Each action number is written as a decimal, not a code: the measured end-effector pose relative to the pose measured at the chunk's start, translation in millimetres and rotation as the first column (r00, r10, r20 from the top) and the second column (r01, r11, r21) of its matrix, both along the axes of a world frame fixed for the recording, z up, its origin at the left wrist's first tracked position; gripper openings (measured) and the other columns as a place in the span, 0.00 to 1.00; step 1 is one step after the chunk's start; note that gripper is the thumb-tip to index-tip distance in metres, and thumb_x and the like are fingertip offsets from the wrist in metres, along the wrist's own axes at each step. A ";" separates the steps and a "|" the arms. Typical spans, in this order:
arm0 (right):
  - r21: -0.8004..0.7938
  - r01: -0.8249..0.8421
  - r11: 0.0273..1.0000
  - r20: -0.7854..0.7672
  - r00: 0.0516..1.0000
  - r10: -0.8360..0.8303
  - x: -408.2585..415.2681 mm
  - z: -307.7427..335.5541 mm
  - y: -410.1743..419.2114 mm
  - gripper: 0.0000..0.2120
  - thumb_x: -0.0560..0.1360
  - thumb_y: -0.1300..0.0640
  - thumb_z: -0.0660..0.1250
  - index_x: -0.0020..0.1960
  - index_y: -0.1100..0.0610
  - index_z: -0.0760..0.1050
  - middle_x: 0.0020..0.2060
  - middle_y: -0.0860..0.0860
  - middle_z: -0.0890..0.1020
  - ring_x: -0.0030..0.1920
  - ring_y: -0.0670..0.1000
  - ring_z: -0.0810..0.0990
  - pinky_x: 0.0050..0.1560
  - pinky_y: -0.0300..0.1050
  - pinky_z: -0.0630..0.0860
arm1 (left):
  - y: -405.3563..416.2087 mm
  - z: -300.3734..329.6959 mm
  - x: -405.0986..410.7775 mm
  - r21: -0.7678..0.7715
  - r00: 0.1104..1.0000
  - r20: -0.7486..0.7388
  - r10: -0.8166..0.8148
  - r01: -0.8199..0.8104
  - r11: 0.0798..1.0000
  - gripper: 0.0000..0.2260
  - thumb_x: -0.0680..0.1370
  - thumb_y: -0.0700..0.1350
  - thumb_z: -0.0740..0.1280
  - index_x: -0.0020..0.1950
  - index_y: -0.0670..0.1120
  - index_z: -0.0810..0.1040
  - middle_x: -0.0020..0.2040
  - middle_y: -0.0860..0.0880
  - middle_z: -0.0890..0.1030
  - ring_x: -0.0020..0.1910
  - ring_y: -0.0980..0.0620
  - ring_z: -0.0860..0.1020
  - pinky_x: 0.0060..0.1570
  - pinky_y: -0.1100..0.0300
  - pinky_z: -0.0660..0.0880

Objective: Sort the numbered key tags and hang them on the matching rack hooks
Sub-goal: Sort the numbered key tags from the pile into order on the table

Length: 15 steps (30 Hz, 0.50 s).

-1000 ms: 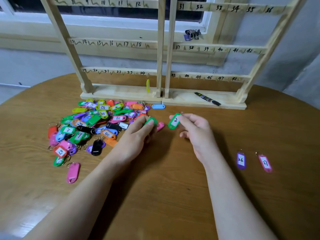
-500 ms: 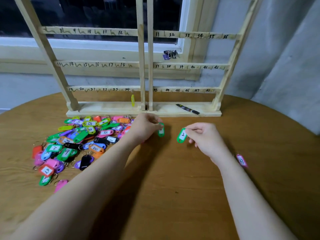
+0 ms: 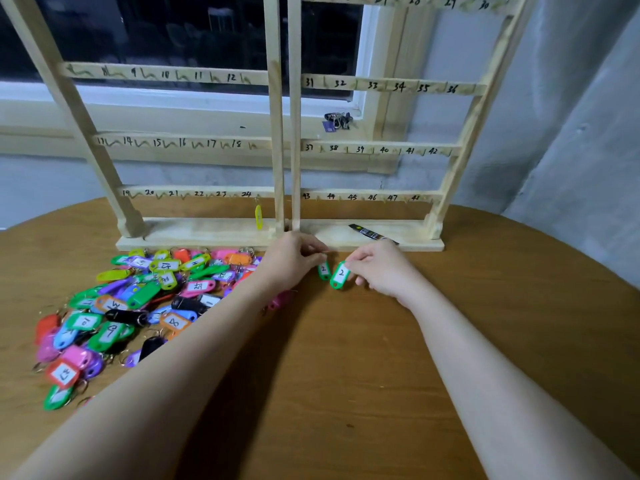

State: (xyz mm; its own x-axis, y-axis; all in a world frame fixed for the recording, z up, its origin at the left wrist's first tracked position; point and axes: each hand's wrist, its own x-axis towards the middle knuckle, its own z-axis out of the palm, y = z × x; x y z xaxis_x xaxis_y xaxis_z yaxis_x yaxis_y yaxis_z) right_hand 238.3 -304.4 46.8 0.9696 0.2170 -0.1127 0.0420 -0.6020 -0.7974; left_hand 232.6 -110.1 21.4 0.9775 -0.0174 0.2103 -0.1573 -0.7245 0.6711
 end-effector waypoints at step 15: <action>-0.234 0.041 0.971 0.159 0.987 -0.004 18.2 -9.7 30.1 0.06 0.79 0.56 0.69 0.46 0.54 0.83 0.52 0.48 0.84 0.48 0.51 0.81 0.48 0.45 0.78 | 60.0 -8.1 -83.3 0.263 0.992 0.114 -0.060 0.028 0.964 0.11 0.74 0.57 0.74 0.52 0.54 0.83 0.49 0.55 0.79 0.50 0.55 0.75 0.51 0.58 0.74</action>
State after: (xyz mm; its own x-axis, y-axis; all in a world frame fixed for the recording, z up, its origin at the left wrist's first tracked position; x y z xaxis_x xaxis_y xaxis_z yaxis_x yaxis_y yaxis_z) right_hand 256.4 -274.3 37.2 0.9836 0.1802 -0.0052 0.1387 -0.7746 -0.6170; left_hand 149.3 -50.1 13.3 0.9424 -0.1297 0.3084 -0.2608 -0.8622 0.4344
